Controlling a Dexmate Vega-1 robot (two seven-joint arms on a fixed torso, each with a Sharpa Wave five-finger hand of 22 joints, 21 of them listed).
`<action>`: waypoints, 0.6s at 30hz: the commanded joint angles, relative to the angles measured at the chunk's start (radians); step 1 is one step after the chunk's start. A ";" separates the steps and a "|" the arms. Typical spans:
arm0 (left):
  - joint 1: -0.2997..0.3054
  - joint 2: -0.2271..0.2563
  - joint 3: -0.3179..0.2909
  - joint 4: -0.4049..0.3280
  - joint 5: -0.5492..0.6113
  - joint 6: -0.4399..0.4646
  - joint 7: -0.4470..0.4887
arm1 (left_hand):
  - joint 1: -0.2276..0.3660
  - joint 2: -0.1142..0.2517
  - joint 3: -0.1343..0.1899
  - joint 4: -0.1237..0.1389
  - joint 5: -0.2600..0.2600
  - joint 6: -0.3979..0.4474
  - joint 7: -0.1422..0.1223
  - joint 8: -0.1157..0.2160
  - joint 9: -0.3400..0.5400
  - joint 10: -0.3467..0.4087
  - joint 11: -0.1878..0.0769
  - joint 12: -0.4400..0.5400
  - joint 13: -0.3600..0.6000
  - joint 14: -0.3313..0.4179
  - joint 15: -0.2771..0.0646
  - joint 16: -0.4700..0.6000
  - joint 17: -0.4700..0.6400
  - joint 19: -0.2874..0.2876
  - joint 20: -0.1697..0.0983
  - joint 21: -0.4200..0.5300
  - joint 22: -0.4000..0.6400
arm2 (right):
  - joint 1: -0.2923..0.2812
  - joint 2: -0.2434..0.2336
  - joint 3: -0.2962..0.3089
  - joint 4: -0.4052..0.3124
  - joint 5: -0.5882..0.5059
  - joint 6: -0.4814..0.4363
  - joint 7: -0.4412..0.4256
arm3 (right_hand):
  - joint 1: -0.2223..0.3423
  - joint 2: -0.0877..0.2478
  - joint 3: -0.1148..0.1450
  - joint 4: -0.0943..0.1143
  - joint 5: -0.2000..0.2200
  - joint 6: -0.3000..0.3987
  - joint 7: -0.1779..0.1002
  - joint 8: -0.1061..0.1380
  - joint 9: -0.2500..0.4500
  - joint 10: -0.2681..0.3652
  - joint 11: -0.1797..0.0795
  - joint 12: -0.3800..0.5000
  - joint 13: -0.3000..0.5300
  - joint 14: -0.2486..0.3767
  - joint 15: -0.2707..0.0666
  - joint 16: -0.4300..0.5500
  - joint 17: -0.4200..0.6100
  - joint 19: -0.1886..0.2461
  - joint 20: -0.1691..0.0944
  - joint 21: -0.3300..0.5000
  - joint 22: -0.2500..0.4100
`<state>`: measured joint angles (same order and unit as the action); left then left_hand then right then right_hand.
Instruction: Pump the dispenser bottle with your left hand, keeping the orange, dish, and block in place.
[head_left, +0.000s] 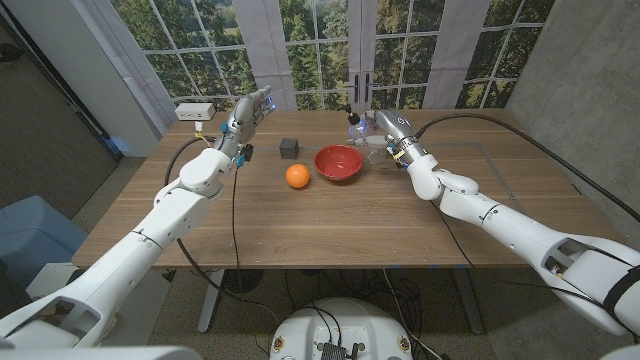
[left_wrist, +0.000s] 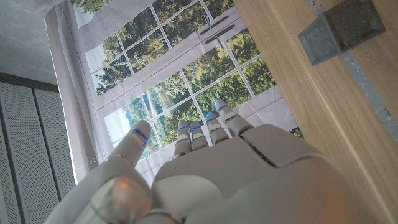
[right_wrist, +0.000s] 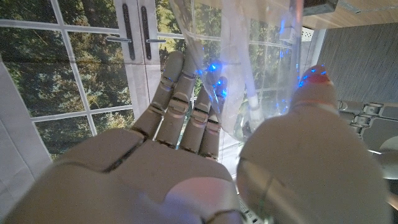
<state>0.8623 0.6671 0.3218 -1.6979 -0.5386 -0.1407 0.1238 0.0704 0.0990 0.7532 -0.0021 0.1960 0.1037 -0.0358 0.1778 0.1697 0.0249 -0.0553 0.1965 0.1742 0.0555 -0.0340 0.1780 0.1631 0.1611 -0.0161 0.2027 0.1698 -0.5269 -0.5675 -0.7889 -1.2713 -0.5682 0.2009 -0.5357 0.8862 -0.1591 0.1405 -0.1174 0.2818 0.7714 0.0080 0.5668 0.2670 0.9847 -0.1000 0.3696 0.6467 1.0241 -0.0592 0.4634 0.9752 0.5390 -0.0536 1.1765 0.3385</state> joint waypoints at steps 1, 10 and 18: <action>-0.047 0.012 0.017 -0.007 0.059 0.034 -0.003 | 0.011 0.027 0.001 -0.007 -0.002 0.009 -0.003 0.004 0.004 0.007 0.000 -0.002 0.003 0.008 -0.004 -0.003 0.002 -0.003 0.002 -0.005 0.003 | -0.010 -0.016 -0.006 -0.053 -0.019 -0.035 0.022 | 0.287 0.282 -0.002 0.001 0.004 0.145 -0.132 0.005 0.004 0.070 -0.060 -0.004 0.004 0.115 -0.168 -0.003 0.006 -0.005 -0.152 0.008 0.000; -0.099 -0.001 0.038 0.034 0.073 0.031 -0.037 | -0.014 0.017 -0.017 0.006 -0.006 0.013 -0.011 0.005 0.004 0.005 -0.006 -0.004 0.003 0.000 -0.008 -0.001 0.010 -0.018 -0.001 -0.011 0.003 | -0.005 -0.014 -0.016 -0.063 -0.036 -0.058 0.050 | 0.287 0.283 -0.004 0.002 0.005 0.146 -0.133 0.006 0.005 0.070 -0.059 -0.007 0.003 0.117 -0.167 -0.006 0.008 -0.007 -0.152 0.013 -0.006; -0.127 -0.006 0.055 0.038 0.108 0.038 -0.033 | -0.051 0.010 -0.042 0.031 -0.003 0.016 -0.030 0.003 0.002 -0.019 -0.028 -0.011 0.002 -0.079 -0.017 -0.012 0.013 -0.113 -0.018 -0.031 0.003 | 0.004 -0.006 -0.022 -0.053 -0.035 -0.049 0.056 | 0.288 0.284 -0.007 0.002 0.005 0.147 -0.133 0.005 0.003 0.071 -0.061 -0.010 0.004 0.119 -0.167 -0.008 0.010 -0.008 -0.152 0.018 -0.012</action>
<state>0.7781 0.6660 0.3549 -1.6730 -0.4715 -0.1147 0.0992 0.0385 0.0809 0.7211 0.0218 0.1922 0.1190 -0.0516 0.1778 0.1697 0.0177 -0.0697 0.1885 0.1742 0.0108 -0.0335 0.1699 0.1702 0.0811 -0.0234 0.1773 0.1698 -0.5322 -0.5805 -0.8016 -1.3244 -0.5988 0.1538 -0.4929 0.8862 -0.1591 0.1377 -0.1147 0.2824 0.7715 0.0081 0.5630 0.2669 0.9883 -0.0967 0.3629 0.6464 1.0240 -0.0592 0.4583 0.9812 0.5335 -0.0480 1.1842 0.3255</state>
